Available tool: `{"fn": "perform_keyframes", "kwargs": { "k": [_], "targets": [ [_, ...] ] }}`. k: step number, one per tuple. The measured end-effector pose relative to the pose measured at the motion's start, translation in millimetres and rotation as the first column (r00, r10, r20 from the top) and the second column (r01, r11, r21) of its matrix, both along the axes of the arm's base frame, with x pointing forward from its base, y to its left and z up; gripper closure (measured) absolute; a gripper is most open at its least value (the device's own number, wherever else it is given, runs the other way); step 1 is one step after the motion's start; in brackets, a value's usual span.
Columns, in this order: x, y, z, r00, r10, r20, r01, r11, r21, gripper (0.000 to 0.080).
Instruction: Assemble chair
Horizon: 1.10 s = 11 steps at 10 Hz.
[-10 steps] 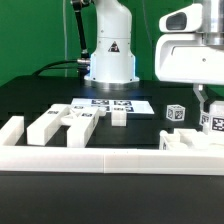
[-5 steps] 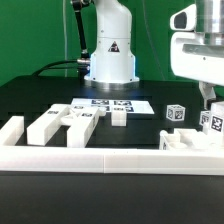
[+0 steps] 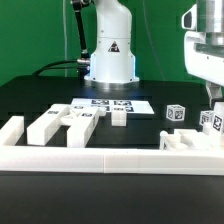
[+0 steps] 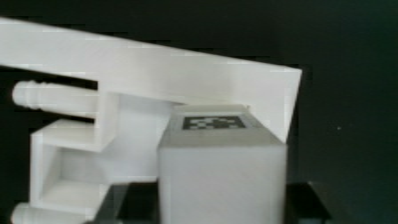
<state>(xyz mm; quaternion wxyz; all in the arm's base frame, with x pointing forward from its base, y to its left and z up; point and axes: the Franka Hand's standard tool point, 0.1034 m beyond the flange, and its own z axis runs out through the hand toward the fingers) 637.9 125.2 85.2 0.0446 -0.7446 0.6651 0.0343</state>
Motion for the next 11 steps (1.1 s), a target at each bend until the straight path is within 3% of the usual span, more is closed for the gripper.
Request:
{"fn": "perform_keyframes", "kwargs": {
  "k": [2, 3, 4, 5, 6, 11],
  "targets": [
    [-0.1, 0.7, 0.0, 1.0, 0.01, 0.001, -0.01, 1.0, 0.001, 0.0509],
    [-0.3, 0.9, 0.2, 0.998, 0.061, 0.005, -0.061, 0.998, 0.0, 0.0276],
    [-0.2, 1.6, 0.8, 0.993, 0.115, 0.008, -0.115, 0.993, -0.001, 0.0276],
    [-1.3, 4.0, 0.8, 0.984, 0.18, 0.011, -0.18, 0.984, -0.001, 0.019],
    [-1.3, 3.7, 0.8, 0.965, 0.26, 0.02, -0.26, 0.966, -0.003, 0.0158],
    [-2.7, 4.4, 0.7, 0.794, 0.607, 0.043, -0.606, 0.795, -0.031, 0.0151]
  ]
}}
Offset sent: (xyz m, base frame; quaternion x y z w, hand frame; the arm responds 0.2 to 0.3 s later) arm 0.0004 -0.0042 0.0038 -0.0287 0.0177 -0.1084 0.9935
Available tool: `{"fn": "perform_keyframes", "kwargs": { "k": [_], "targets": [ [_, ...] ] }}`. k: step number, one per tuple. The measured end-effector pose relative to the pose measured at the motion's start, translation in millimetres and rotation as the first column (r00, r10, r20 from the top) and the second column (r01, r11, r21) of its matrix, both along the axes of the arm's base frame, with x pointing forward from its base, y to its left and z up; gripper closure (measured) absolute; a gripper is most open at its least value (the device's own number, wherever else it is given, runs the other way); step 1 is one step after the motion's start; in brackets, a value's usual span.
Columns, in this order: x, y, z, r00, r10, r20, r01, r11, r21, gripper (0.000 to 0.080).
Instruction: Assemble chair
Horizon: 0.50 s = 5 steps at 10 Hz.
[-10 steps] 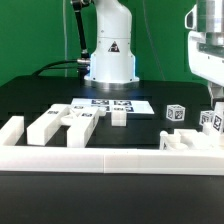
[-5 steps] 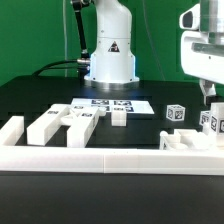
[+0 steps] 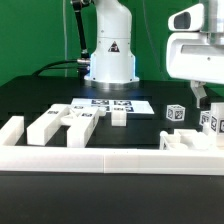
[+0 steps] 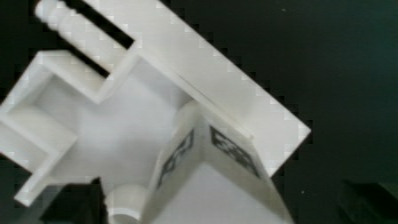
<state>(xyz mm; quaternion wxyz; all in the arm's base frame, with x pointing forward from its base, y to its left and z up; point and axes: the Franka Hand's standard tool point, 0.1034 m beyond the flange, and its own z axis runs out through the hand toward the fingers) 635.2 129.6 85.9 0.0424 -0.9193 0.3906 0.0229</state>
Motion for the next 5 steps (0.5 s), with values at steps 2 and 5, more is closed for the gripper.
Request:
{"fn": "perform_keyframes", "kwargs": {
  "k": [2, 5],
  "targets": [
    [0.4, 3.3, -0.7, 0.974, 0.225, 0.034, -0.224, 0.974, -0.03, 0.0151],
    [0.7, -0.1, -2.0, 0.886, 0.46, 0.05, -0.459, 0.888, -0.041, 0.0151]
  ]
}}
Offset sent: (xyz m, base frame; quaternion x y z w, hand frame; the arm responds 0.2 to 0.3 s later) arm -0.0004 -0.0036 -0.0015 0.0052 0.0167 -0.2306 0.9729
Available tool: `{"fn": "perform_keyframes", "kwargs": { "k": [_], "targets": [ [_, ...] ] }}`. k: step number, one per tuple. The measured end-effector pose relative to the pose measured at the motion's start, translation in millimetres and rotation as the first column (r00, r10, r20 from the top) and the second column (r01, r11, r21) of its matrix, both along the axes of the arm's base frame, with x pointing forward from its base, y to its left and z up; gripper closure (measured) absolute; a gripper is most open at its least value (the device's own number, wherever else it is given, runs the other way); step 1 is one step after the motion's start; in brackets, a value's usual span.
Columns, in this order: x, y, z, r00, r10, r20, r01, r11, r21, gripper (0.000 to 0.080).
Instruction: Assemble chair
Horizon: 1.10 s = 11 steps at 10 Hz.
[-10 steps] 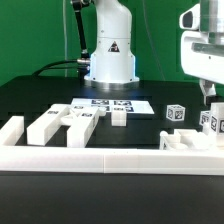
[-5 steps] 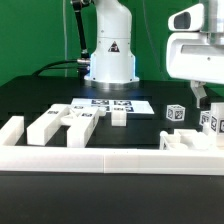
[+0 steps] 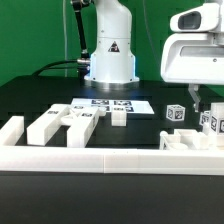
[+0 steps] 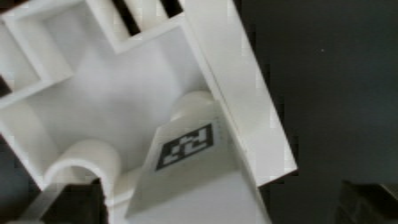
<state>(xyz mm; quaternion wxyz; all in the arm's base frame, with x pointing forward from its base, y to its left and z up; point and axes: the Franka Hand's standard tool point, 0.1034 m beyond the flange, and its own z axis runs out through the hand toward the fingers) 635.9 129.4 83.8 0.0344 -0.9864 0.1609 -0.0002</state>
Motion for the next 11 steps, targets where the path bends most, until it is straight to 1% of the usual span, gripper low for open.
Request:
{"fn": "perform_keyframes", "kwargs": {
  "k": [3, 4, 5, 6, 7, 8, 10, 11],
  "targets": [
    [0.1, -0.5, 0.0, 0.983, 0.185, 0.012, -0.185, 0.983, -0.008, 0.0151],
    [0.0, -0.2, 0.0, 0.978, 0.207, 0.013, -0.207, 0.978, -0.007, 0.0151],
    [0.0, -0.2, 0.0, 0.98, 0.198, 0.013, -0.198, 0.98, -0.006, 0.0282],
    [0.0, -0.3, 0.0, 0.98, 0.198, 0.013, -0.198, 0.98, -0.006, 0.0282],
    [0.0, -0.1, 0.0, 0.982, 0.186, 0.012, -0.186, 0.983, -0.006, 0.042],
    [0.2, -1.2, -0.1, 0.985, 0.172, 0.011, -0.172, 0.985, -0.006, 0.0508],
    [0.1, -1.1, -0.1, 0.992, 0.127, 0.008, -0.127, 0.992, -0.005, 0.0508],
    [0.0, -1.1, -0.2, 0.999, 0.046, 0.003, -0.046, 0.999, -0.001, 0.0508]
  ]
}}
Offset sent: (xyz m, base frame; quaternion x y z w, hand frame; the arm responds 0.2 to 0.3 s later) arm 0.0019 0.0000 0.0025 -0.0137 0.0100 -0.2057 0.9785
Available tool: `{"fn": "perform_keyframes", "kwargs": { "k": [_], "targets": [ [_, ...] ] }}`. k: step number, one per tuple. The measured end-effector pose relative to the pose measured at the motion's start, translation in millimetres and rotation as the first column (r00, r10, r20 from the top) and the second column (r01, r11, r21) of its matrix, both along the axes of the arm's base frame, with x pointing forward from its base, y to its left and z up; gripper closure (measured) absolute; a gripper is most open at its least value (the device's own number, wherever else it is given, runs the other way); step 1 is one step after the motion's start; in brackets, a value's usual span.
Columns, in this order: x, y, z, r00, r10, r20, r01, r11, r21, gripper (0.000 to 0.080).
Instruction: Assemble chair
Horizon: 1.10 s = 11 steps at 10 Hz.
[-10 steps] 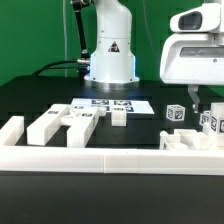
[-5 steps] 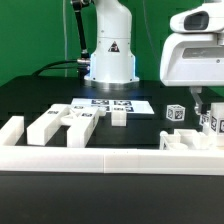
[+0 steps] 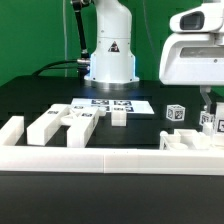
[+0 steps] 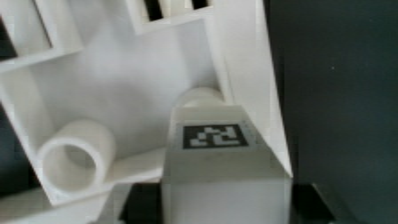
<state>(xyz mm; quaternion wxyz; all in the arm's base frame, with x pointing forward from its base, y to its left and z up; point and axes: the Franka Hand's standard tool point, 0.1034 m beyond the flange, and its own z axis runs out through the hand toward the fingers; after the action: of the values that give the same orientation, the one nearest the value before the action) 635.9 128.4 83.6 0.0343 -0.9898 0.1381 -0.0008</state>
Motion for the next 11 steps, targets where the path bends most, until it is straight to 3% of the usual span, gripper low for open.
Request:
{"fn": "perform_keyframes", "kwargs": {
  "k": [2, 5, 11],
  "targets": [
    [-0.1, -0.8, -0.6, 0.972, -0.236, -0.017, 0.236, 0.972, 0.013, 0.0508],
    [0.7, -1.6, -1.2, 0.858, -0.512, -0.039, 0.513, 0.858, 0.019, 0.0508],
    [2.5, -2.1, -1.6, 0.525, -0.847, -0.085, 0.851, 0.526, 0.019, 0.0507]
  ]
}}
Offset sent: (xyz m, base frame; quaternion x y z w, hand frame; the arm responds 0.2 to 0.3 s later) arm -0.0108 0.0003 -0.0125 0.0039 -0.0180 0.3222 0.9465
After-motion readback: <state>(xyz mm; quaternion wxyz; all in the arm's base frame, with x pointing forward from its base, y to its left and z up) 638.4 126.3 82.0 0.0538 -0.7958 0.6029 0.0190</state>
